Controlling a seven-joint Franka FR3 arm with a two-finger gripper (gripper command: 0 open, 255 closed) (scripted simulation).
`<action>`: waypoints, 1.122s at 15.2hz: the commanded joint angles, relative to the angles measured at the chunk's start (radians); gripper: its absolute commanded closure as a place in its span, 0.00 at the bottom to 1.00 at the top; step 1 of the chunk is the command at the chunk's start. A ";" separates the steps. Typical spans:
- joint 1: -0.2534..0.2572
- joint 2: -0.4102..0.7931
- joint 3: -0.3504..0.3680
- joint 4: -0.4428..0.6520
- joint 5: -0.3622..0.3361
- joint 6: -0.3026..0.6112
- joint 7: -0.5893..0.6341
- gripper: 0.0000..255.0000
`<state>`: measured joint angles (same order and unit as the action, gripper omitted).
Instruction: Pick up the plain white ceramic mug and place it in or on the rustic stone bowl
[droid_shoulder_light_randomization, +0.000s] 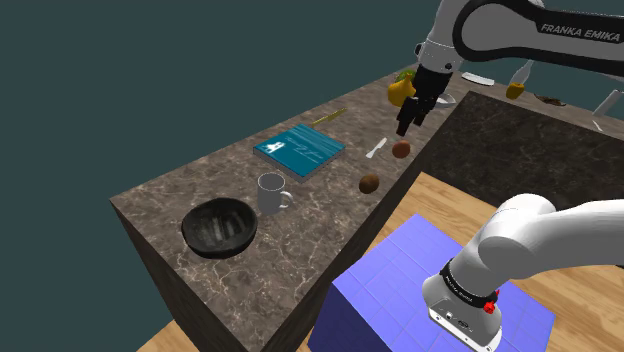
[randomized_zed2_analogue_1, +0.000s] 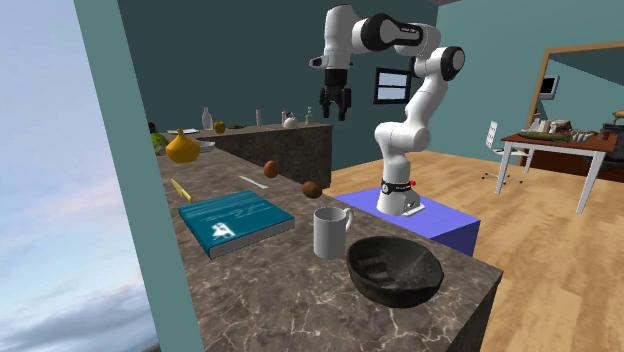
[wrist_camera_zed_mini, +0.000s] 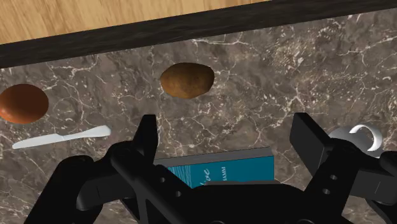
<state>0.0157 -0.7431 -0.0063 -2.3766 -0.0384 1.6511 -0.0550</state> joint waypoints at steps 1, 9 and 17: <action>0.000 0.000 0.000 0.000 0.000 0.000 0.000 0.00; 0.061 0.231 0.081 0.040 0.048 0.174 0.044 0.00; 0.111 0.490 0.161 0.148 0.061 0.310 0.087 0.00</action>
<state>0.1192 -0.2931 0.1420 -2.2458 0.0228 1.9405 0.0231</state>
